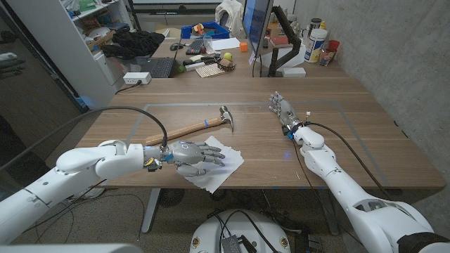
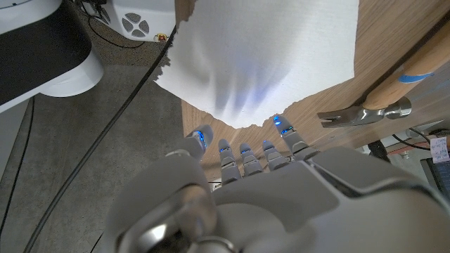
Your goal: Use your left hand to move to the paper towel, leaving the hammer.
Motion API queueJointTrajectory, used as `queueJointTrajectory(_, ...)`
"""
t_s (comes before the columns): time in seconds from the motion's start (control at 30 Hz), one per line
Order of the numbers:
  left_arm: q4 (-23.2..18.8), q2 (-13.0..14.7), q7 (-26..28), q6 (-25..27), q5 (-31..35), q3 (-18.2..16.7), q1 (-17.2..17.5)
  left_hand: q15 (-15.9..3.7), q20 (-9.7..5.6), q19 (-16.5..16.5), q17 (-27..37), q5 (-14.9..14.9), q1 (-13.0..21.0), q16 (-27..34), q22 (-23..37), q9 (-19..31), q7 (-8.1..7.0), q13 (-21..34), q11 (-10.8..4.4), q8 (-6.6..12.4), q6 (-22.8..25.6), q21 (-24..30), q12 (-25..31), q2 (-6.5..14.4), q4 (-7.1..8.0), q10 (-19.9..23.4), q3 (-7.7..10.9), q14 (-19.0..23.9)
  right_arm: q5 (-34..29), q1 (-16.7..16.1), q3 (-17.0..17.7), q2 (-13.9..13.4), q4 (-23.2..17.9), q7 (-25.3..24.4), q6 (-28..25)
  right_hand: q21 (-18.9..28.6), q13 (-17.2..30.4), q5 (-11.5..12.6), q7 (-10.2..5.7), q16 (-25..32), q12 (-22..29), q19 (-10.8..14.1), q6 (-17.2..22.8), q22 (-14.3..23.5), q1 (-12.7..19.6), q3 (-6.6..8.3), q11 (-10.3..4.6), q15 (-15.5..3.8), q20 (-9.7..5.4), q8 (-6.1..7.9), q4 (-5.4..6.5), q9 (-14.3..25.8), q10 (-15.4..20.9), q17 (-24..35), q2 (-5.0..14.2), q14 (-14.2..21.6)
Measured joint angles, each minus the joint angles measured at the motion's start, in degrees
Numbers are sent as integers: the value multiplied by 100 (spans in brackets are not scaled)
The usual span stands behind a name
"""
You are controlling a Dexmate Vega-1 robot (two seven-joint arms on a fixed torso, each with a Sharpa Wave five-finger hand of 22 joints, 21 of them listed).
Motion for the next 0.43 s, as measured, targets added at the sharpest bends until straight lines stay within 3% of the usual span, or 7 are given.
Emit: queueJointTrajectory(0.43, 75, 37, 2, -12, -94, -26, 68, 0, 0, 0, 0, 0, 0, 0, 0, 0, 2, 0, 0, -29, 45, -22, 0, 0, 0, 0, 0, 0, -44, 81, -56, 89, 141, -22, 71, -40, 0, 0, -40, 0, 0, 0, -40, 0, 0, 0, 0, 32, 0, 0, 0, 0, 0, 0, 0, 32)
